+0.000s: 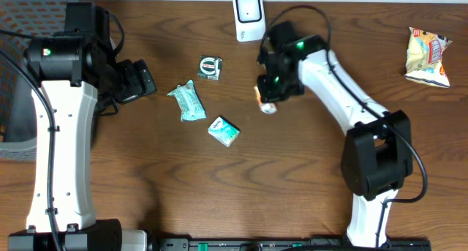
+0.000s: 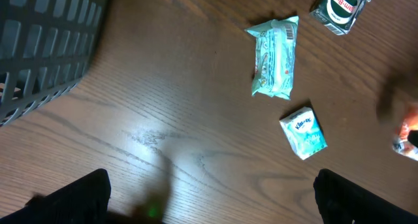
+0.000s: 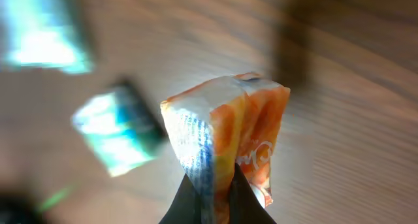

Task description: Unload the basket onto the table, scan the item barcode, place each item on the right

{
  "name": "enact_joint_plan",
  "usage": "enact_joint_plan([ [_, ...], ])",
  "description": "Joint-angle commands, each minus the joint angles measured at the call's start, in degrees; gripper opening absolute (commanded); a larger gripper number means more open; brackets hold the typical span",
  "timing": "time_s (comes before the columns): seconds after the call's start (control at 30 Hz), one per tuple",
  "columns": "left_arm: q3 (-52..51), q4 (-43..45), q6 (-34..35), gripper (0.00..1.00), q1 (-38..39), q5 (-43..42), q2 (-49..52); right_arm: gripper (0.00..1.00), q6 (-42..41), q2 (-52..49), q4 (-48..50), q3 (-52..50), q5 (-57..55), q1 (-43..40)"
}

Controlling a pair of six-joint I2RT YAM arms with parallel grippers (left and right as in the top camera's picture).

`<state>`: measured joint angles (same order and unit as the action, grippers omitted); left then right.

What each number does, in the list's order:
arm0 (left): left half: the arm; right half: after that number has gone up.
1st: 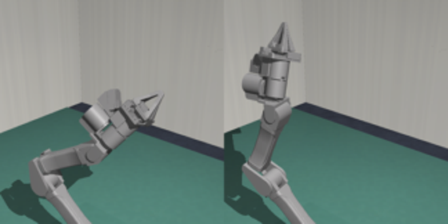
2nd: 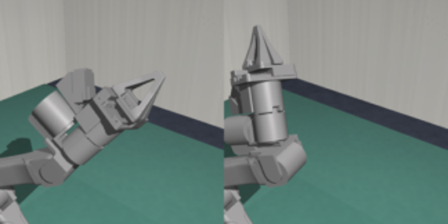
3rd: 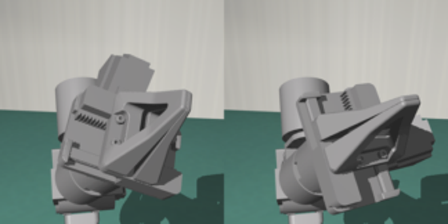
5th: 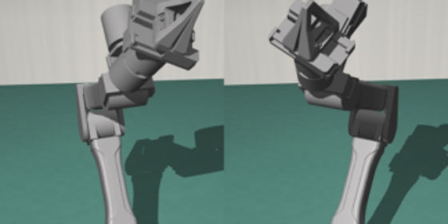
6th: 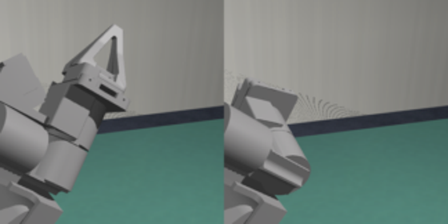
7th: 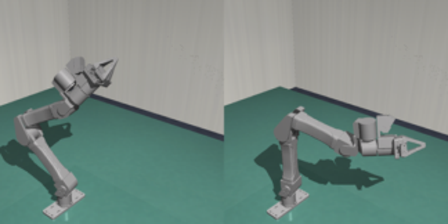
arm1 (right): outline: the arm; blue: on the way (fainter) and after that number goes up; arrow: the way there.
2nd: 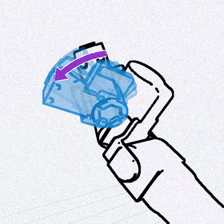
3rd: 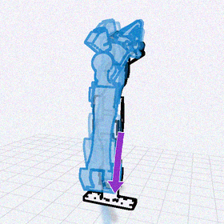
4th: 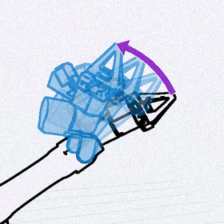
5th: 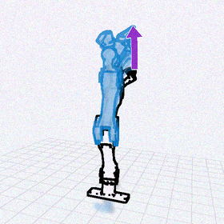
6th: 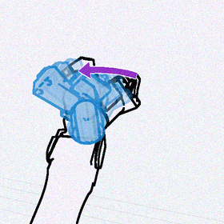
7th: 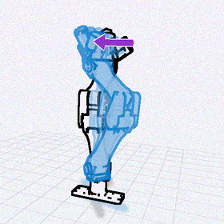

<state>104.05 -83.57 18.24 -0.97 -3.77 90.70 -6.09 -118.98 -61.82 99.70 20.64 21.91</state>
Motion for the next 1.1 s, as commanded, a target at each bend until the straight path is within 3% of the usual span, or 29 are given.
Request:
enact_joint_plan([
  [0.0,-0.3,-0.2,0.7,0.98,-0.1,0.1,0.1,0.01,7.5,-0.1,-0.3,-1.2,23.5,-2.1],
  [0.23,-0.3,-0.2,0.7,0.98,-0.1,0.1,0.1,0.01,7.8,-0.2,7.6,-13.6,36.8,-3.6],
  [0.43,-0.3,-0.2,0.7,0.97,-0.1,0.1,0.1,0.04,-1.2,-0.2,18.8,-23.8,31.3,-7.3],
  [0.5,-0.3,-0.2,0.7,0.98,-0.1,0.1,0.1,0.11,-1.2,-0.2,18.1,-24.0,24.7,-8.9],
  [0.63,-0.3,-0.2,0.7,0.98,-0.1,0.1,0.1,0.36,-1.2,-0.1,14.0,-22.5,14.3,-12.2],
  [0.73,-0.3,-0.2,0.7,0.98,-0.1,0.1,0.1,0.41,-0.5,-0.1,6.5,-17.9,7.6,-15.1],
  [0.9,-0.3,-0.2,0.7,0.98,-0.1,0.1,0.1,0.41,3.4,-0.1,-2.2,-11.3,7.3,-16.3],
  [1.07,-0.3,-0.2,0.7,0.98,-0.1,0.1,0.1,0.61,3.6,-0.2,-3.0,-10.8,7.5,-13.8],
])
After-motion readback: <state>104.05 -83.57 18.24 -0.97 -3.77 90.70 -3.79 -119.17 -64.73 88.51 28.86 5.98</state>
